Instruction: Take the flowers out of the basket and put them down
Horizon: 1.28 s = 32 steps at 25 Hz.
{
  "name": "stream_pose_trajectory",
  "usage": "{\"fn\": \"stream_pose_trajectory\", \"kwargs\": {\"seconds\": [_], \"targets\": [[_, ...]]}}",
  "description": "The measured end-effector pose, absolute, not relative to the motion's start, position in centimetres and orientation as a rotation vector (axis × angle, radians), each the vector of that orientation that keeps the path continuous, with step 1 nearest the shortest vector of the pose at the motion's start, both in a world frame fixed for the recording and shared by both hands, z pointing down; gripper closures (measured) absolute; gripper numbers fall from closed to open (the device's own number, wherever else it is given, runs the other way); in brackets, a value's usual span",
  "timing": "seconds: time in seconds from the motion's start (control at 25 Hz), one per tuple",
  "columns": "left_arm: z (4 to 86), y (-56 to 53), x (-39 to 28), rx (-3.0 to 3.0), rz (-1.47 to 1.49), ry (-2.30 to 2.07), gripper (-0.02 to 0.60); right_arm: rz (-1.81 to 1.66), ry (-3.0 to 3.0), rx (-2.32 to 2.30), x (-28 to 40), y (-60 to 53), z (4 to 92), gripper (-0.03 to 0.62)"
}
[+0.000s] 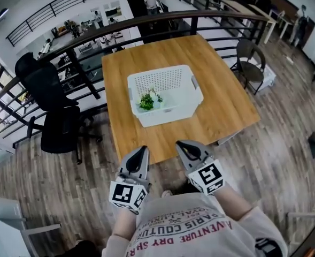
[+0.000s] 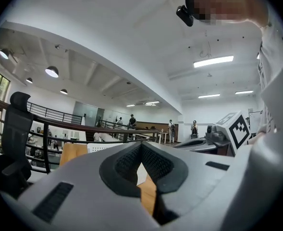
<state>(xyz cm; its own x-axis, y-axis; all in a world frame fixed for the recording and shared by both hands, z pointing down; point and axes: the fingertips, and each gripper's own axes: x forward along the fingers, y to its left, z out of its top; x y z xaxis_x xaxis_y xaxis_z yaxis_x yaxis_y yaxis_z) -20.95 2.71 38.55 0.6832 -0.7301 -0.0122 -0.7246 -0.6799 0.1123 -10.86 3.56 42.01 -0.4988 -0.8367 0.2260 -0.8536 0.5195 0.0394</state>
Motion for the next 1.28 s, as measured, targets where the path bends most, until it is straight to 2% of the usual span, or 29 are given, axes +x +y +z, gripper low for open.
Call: {"fn": "stream_pose_trajectory", "kwargs": {"seconds": [0.4, 0.92, 1.28], "targets": [[39.8, -7.4, -19.7, 2.689, -0.035, -1.435, 0.566, 0.122, -2.639, 1.175, -9.4, -7.6, 43.0, 0.563], [39.9, -18.4, -14.7, 2.478, -0.043, -1.674, 0.566, 0.175, -2.637, 0.840, -2.0, -20.5, 43.6, 0.563], [42.7, -22.0, -17.2, 2.501, 0.011, -1.567, 0.566, 0.227, -2.510, 0.566, -5.8, -23.3, 48.7, 0.563]]}}
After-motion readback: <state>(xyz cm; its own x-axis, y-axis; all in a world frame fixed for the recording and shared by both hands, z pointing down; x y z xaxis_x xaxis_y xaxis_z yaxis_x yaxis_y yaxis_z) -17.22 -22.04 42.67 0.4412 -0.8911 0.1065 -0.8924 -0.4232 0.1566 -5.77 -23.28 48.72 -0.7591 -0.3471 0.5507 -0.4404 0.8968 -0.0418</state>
